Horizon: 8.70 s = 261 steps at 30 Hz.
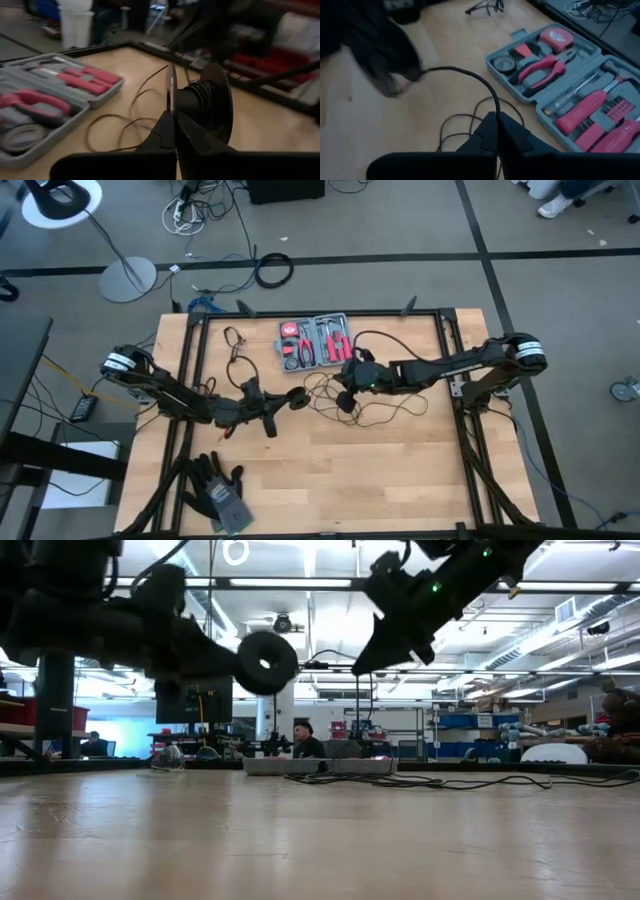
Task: Coil cords
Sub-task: Coil the black wire onto the black spool
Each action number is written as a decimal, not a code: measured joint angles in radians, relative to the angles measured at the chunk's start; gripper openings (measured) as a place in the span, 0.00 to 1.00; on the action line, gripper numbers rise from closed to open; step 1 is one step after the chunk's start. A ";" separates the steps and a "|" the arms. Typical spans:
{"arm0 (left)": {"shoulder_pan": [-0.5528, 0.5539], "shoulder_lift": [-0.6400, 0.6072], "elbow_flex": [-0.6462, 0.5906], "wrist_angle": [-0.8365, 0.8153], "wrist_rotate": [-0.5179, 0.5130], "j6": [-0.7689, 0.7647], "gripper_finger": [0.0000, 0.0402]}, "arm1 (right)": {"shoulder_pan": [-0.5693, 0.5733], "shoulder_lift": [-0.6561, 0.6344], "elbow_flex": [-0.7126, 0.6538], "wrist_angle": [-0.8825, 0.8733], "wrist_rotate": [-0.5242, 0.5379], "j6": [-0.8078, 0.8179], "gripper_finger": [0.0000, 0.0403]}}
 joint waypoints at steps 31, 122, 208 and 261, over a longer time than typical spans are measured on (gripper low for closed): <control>0.051 0.000 0.207 -0.217 -0.114 0.034 0.00 | 0.073 0.430 0.329 -0.091 -0.053 -0.058 0.01; -0.013 -0.001 0.014 0.130 -0.043 0.024 0.00 | 0.073 0.219 -0.168 0.508 -0.022 -0.058 0.01; 0.031 0.000 0.011 0.048 -0.070 0.034 0.00 | 0.135 0.301 -0.221 0.707 0.013 -0.054 0.24; 0.032 0.000 0.064 -0.189 0.084 0.025 0.00 | -0.094 0.120 0.105 -0.158 -0.106 0.041 0.00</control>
